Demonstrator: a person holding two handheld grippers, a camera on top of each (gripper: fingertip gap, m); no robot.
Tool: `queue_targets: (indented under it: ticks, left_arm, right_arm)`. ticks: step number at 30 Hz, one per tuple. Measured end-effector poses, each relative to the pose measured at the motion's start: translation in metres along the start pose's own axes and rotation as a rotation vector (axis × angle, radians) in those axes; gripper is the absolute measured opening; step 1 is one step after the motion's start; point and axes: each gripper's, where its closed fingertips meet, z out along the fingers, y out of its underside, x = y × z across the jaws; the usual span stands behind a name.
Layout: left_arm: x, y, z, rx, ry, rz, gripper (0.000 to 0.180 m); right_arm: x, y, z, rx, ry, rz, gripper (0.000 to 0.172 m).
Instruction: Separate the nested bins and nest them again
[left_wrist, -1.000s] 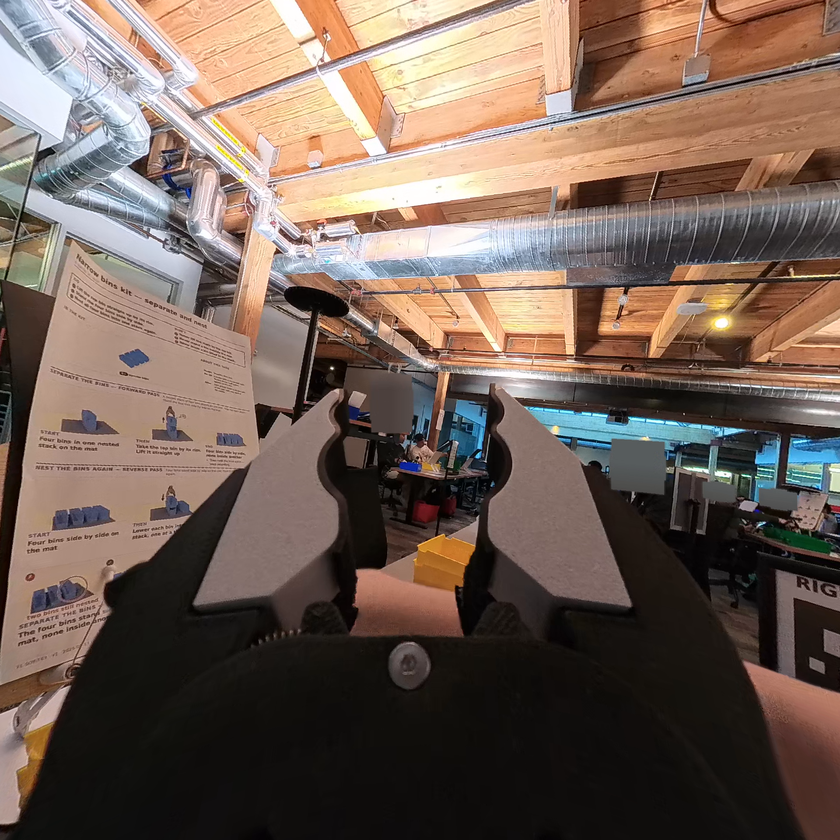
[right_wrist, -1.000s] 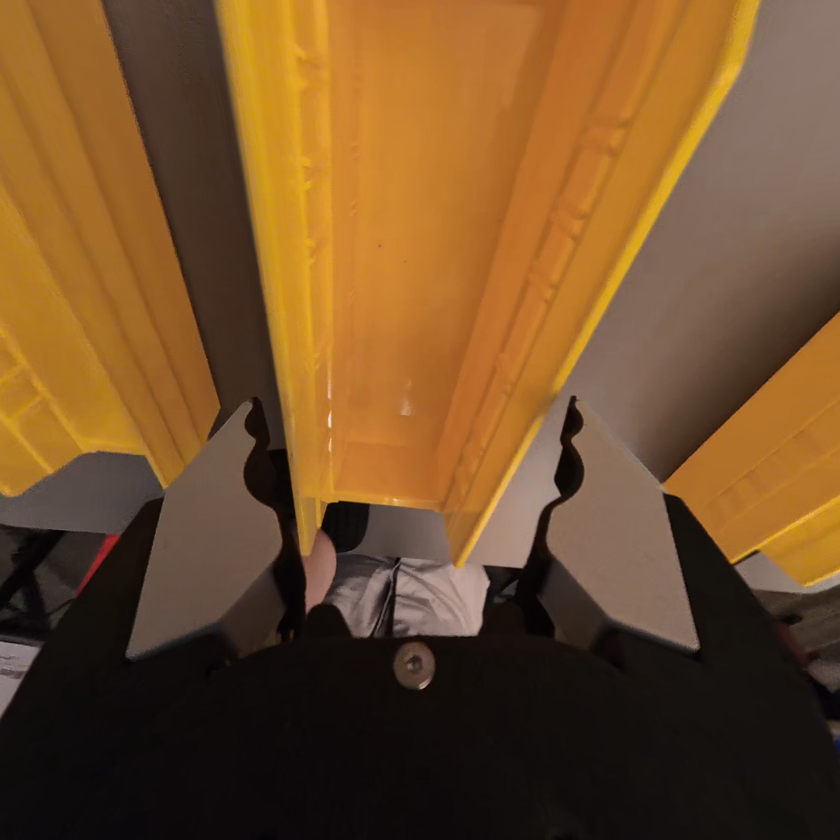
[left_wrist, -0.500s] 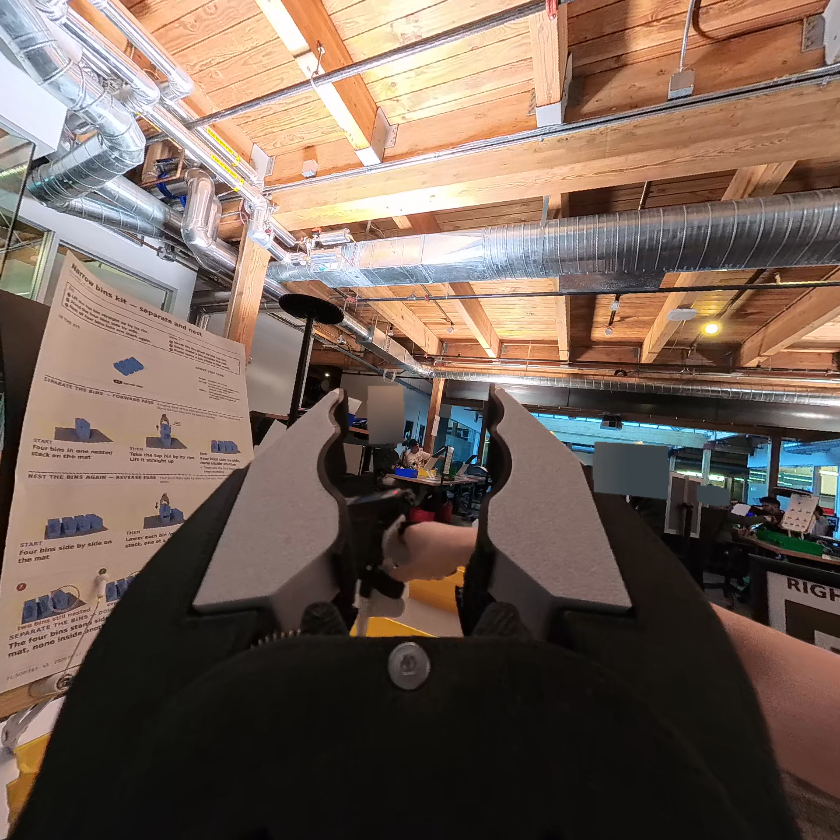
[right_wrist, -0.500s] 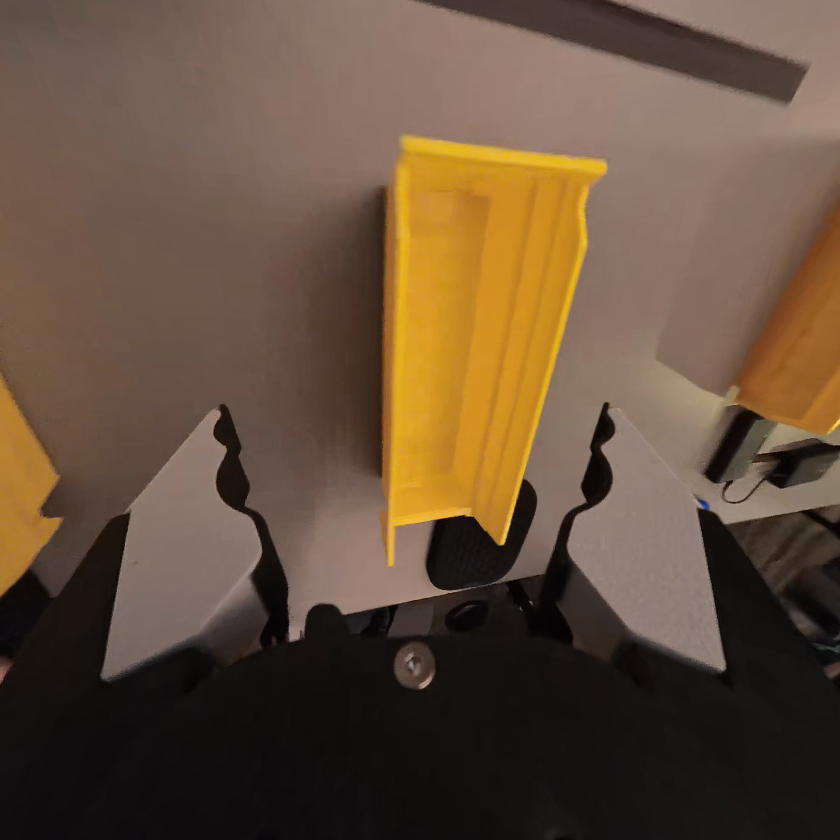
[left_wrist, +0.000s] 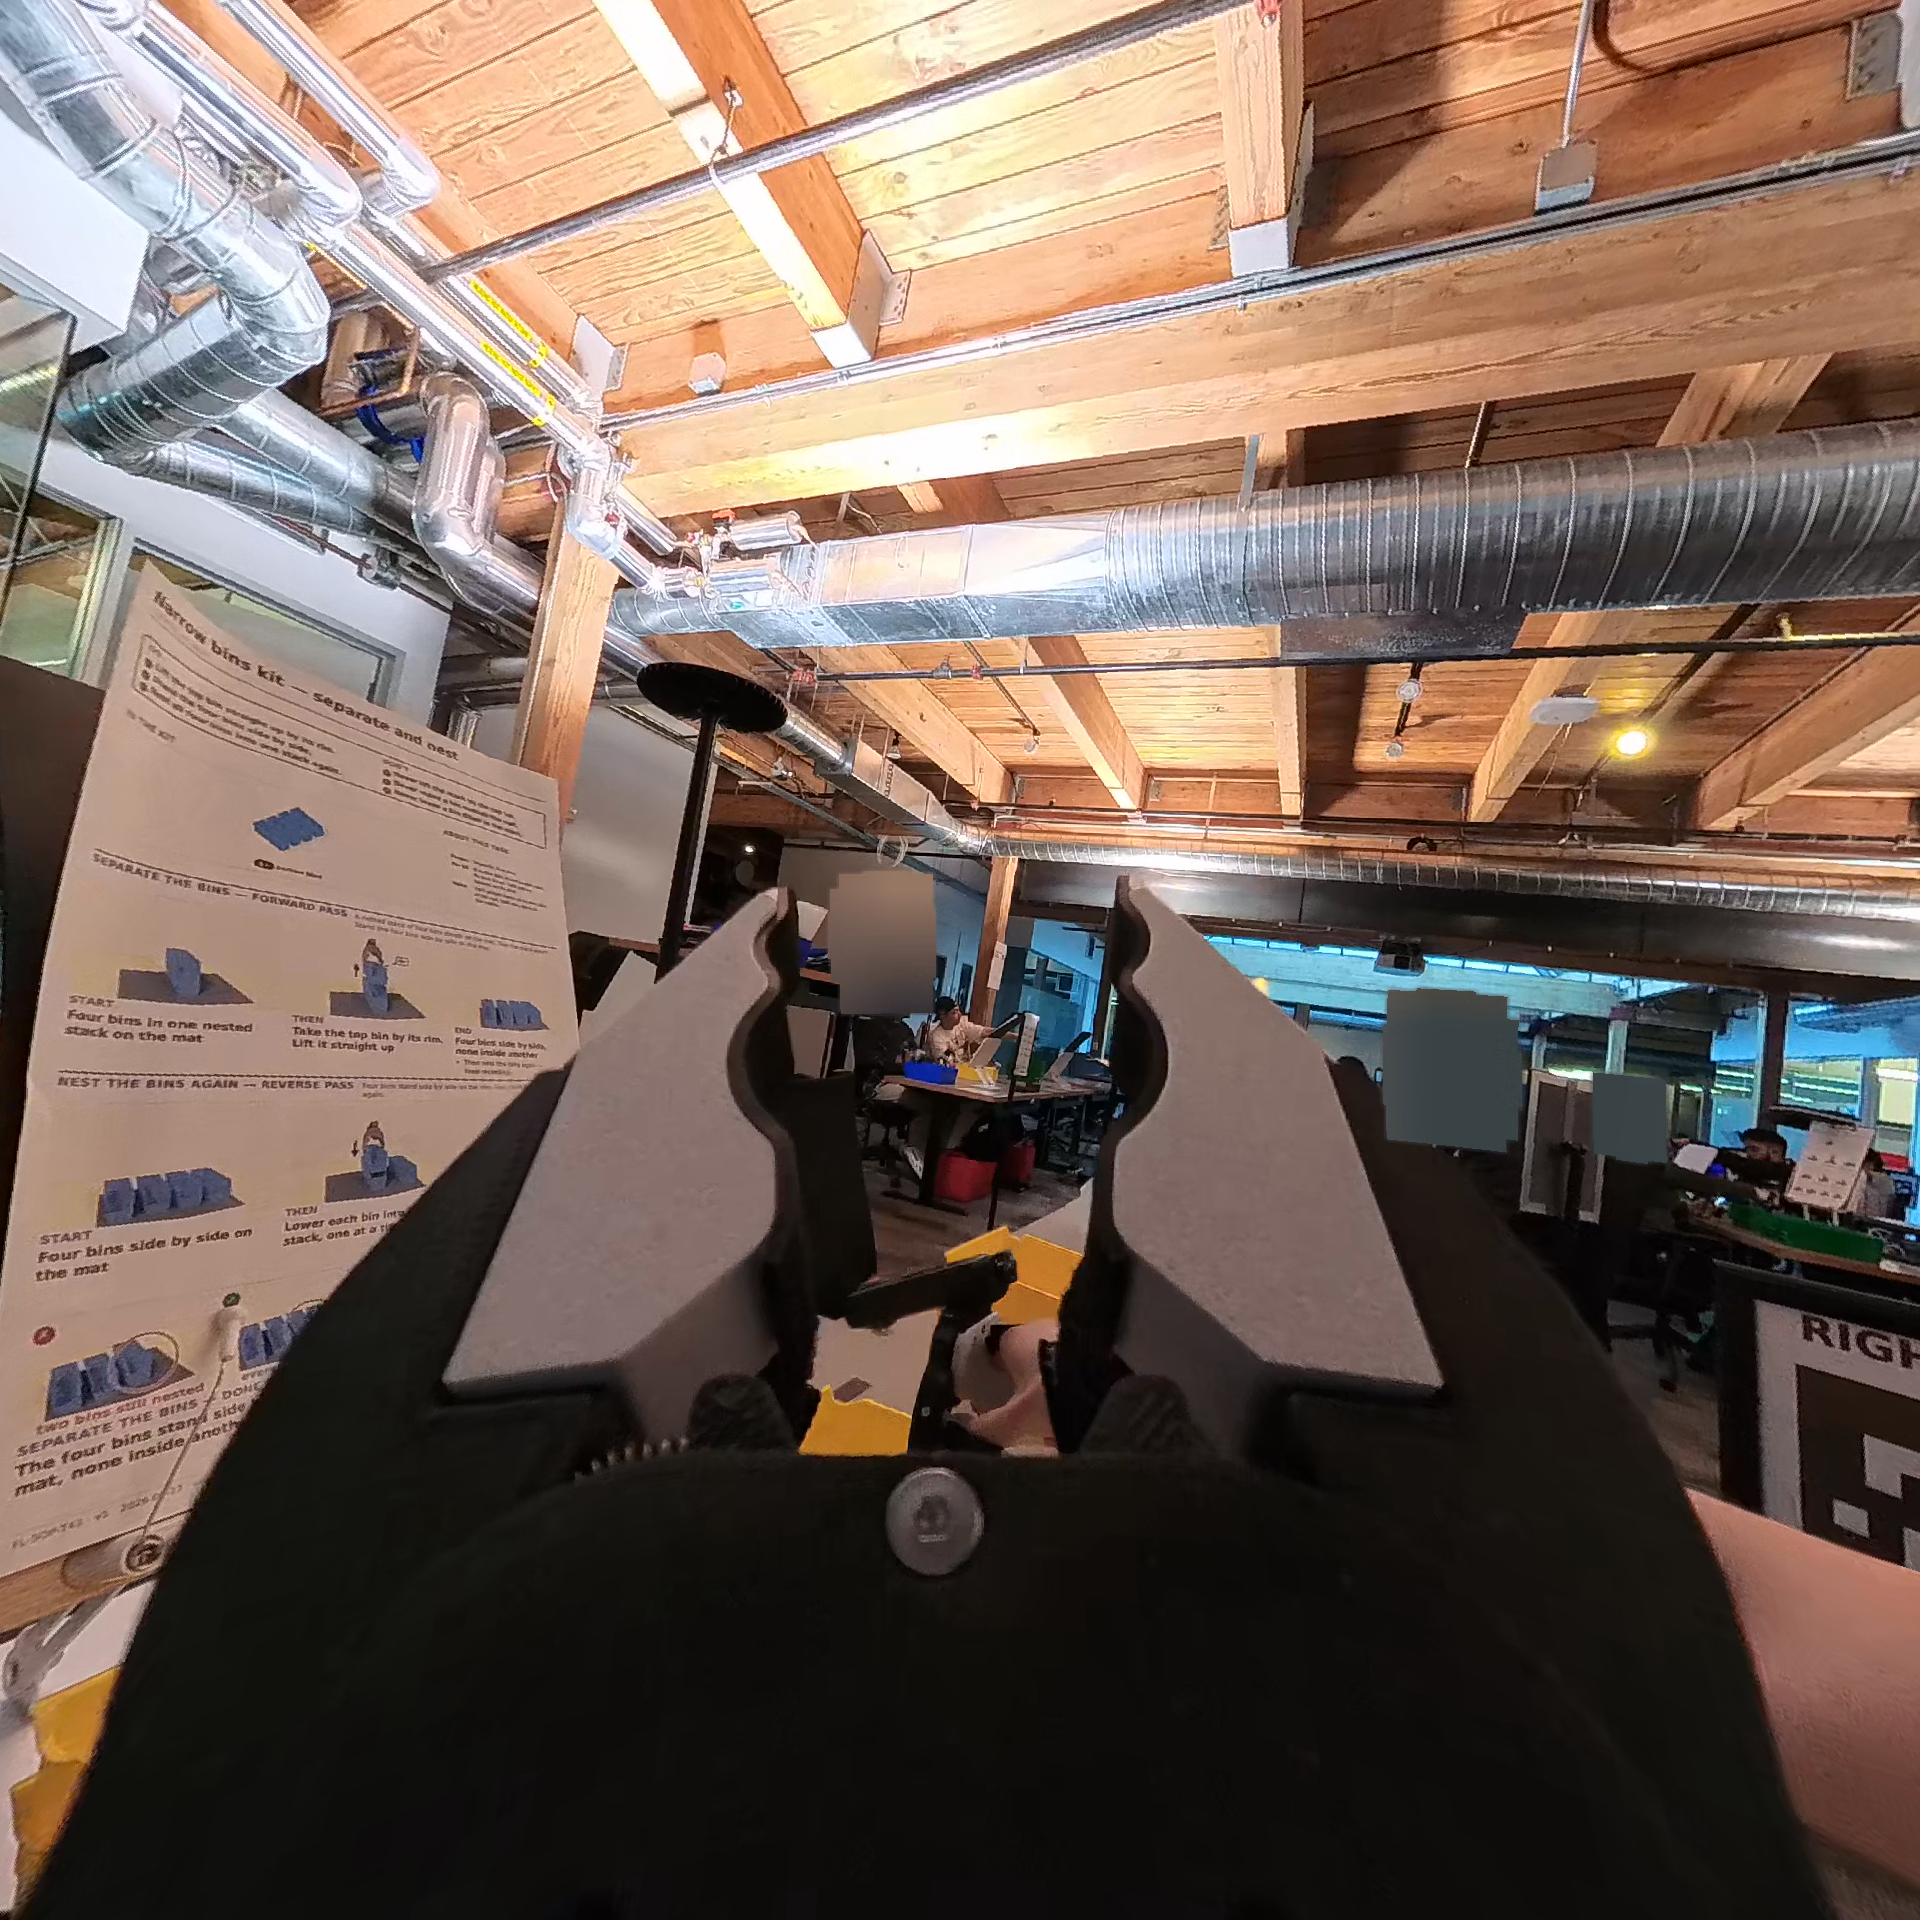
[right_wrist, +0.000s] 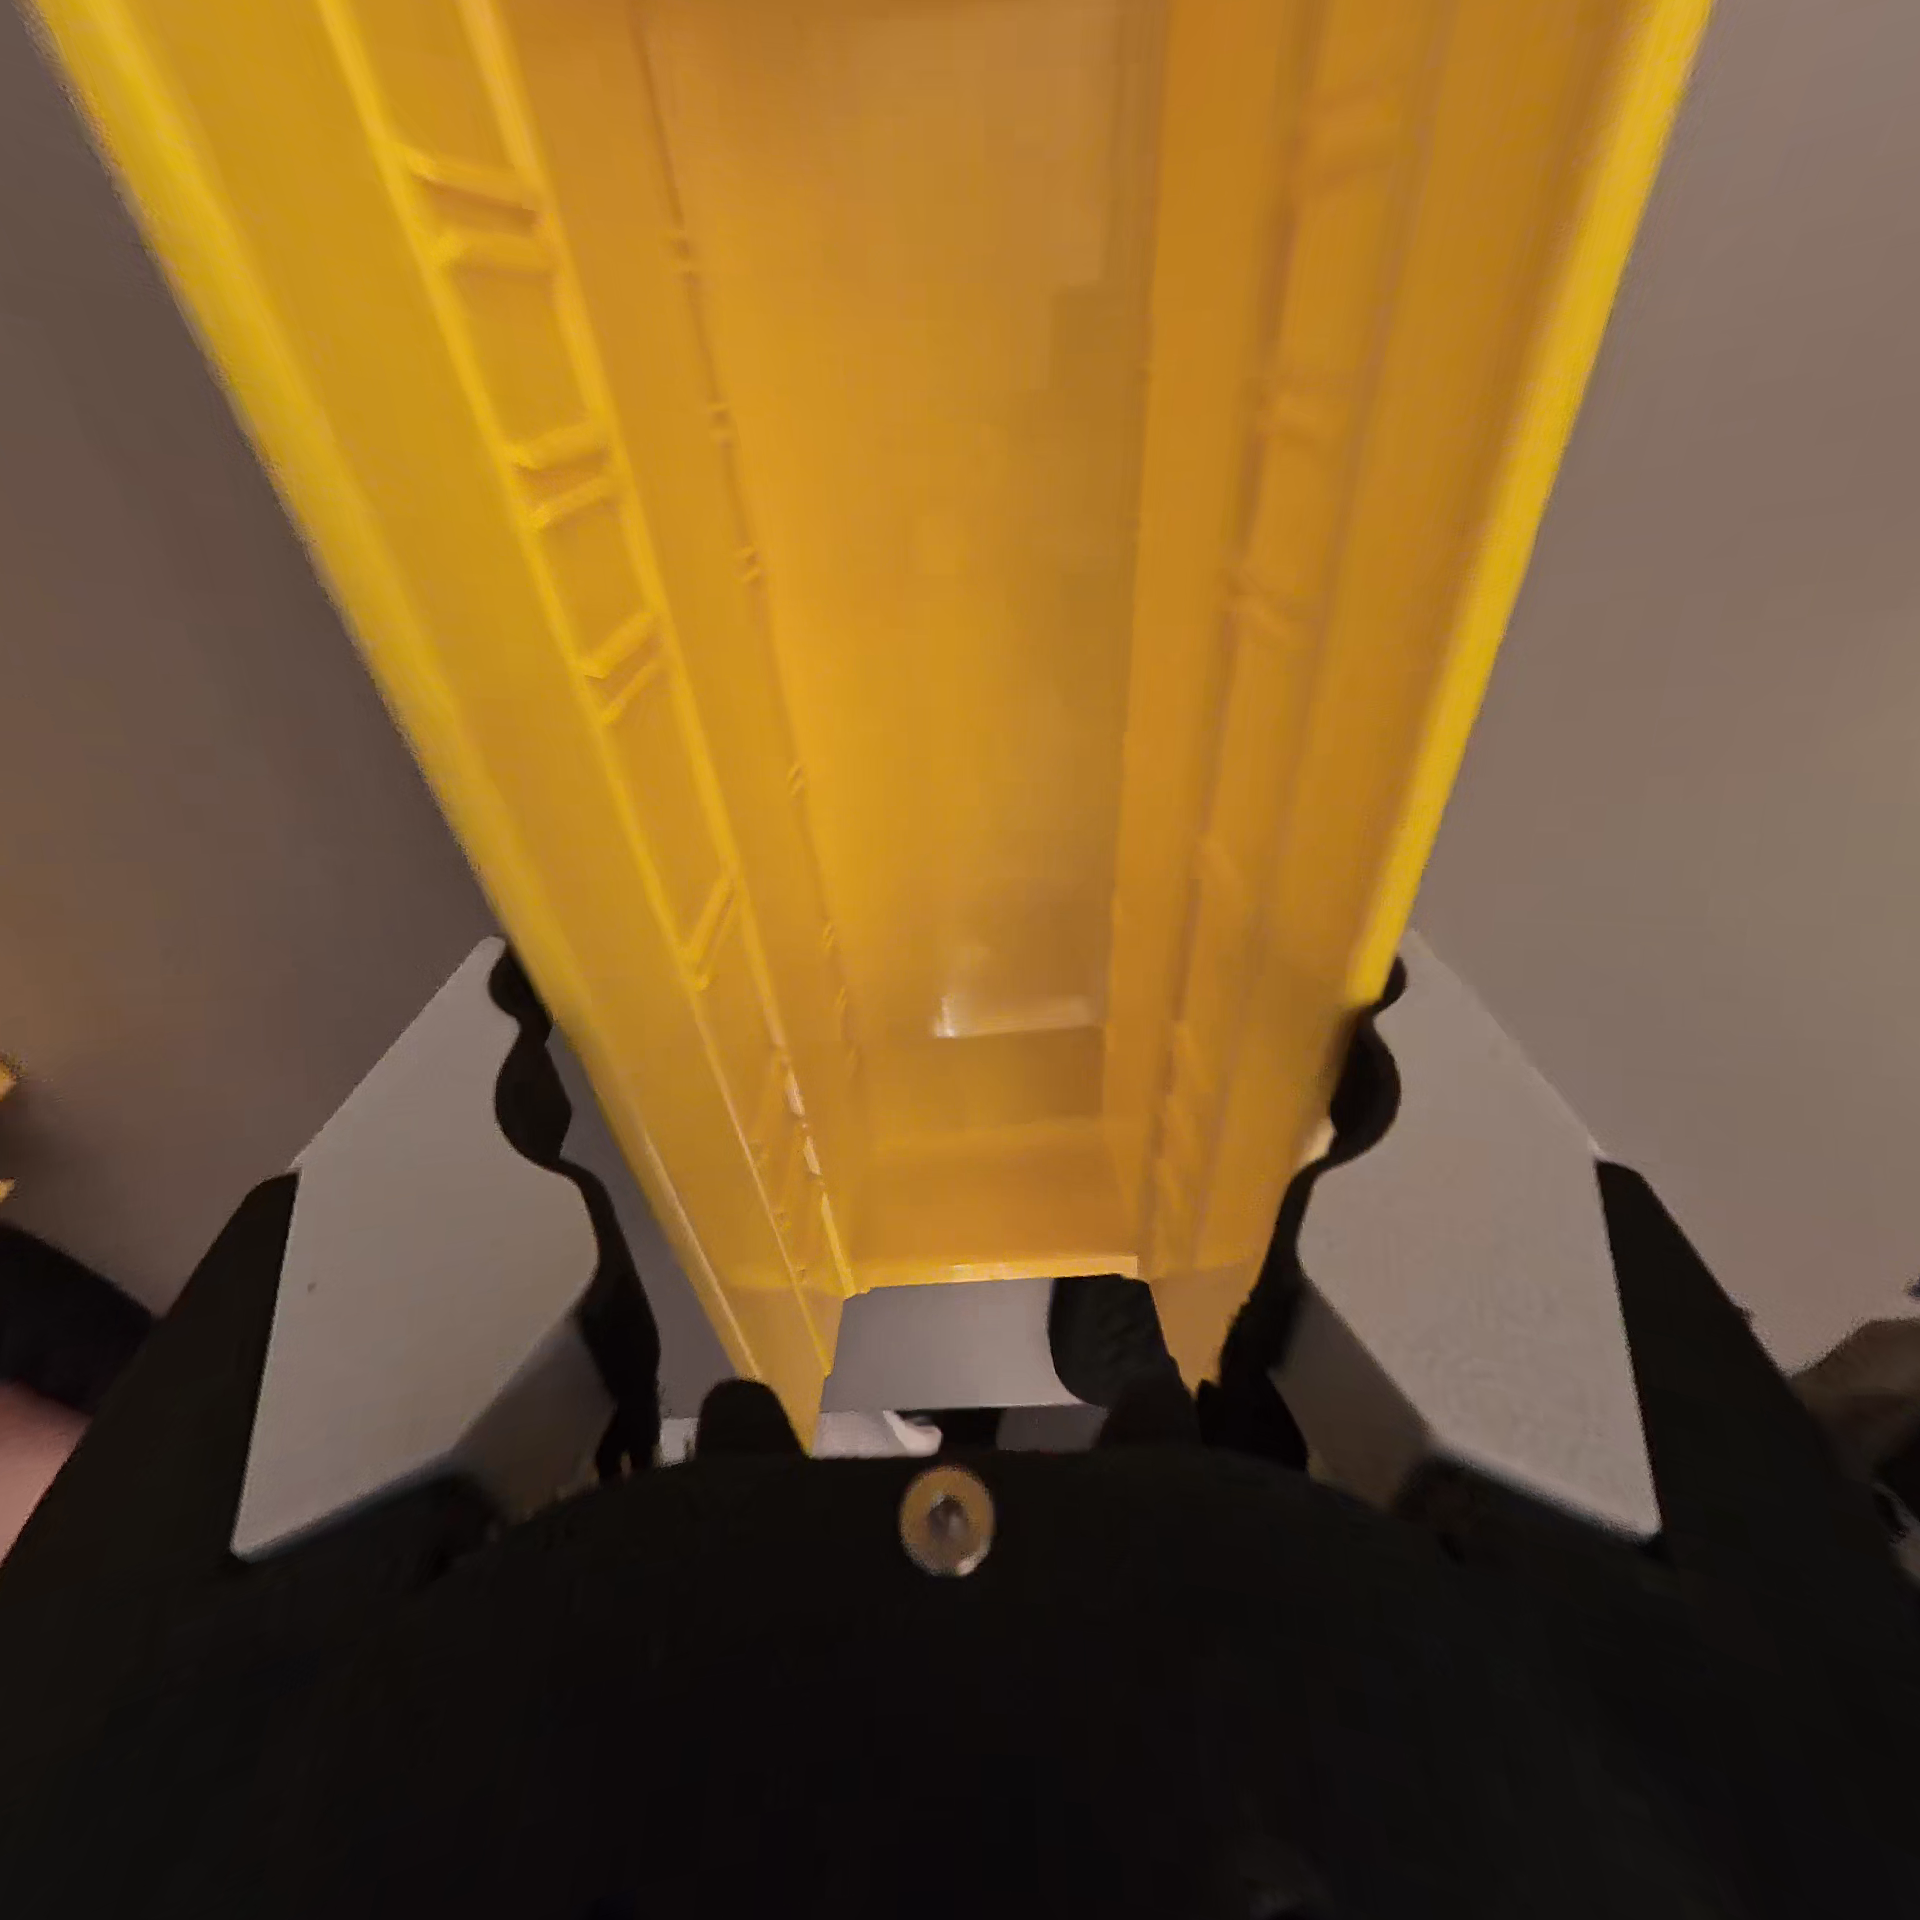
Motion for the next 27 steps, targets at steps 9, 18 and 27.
queue_targets:
  ticks: [9,18,27]
  left_arm:
    - [-0.004,-0.004,-0.004,0.015,-0.007,-0.008,0.058]
    - [-0.004,-0.008,-0.008,0.028,-0.007,-0.012,0.058]
    - [-0.004,-0.013,-0.012,0.042,-0.005,-0.017,0.058]
  right_arm:
    - [0.001,0.011,-0.004,-0.089,0.039,0.042,0.123]
    - [-0.038,0.029,-0.025,-0.183,-0.062,0.055,0.119]
    - [-0.088,0.027,-0.079,-0.143,-0.031,-0.047,0.117]
